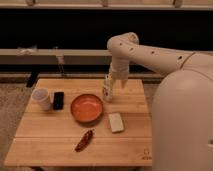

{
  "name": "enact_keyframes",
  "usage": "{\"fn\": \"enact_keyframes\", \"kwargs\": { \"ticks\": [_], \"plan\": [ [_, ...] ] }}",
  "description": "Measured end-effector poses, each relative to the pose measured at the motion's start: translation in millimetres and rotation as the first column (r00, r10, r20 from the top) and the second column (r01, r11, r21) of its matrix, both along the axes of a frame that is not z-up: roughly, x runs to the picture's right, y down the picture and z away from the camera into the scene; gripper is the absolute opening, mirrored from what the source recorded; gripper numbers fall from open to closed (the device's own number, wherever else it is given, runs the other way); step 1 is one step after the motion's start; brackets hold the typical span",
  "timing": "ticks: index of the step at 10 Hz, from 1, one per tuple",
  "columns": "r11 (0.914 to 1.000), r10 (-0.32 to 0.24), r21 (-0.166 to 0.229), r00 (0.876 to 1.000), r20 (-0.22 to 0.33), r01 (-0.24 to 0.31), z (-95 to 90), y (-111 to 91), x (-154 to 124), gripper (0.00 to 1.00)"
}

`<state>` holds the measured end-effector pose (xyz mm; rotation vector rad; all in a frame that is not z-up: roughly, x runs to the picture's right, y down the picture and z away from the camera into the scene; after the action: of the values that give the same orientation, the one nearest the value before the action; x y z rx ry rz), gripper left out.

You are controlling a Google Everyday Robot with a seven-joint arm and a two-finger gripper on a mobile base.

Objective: Drag the pepper across the table

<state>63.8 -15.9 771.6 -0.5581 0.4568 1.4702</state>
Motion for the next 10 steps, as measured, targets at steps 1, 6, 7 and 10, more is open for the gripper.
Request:
{"fn": "enact_keyframes", "kwargs": {
  "ticks": [1, 6, 7, 10],
  "plan": [
    [1.0000, 0.002, 0.001, 1.000, -0.016, -0.002, 0.1, 0.8, 1.0, 0.51],
    [0.9993, 0.021, 0.035, 0.992, -0.125, -0.017, -47.0, 26.6, -24.7, 0.51],
    [0.9995, 0.020, 0.028, 0.991, -0.129, -0.017, -58.0, 39.0, -37.9, 0.51],
    [0.9988, 0.027, -0.037, 0.987, -0.158, -0.033, -70.7, 83.1, -64.9, 0.51]
  ]
}}
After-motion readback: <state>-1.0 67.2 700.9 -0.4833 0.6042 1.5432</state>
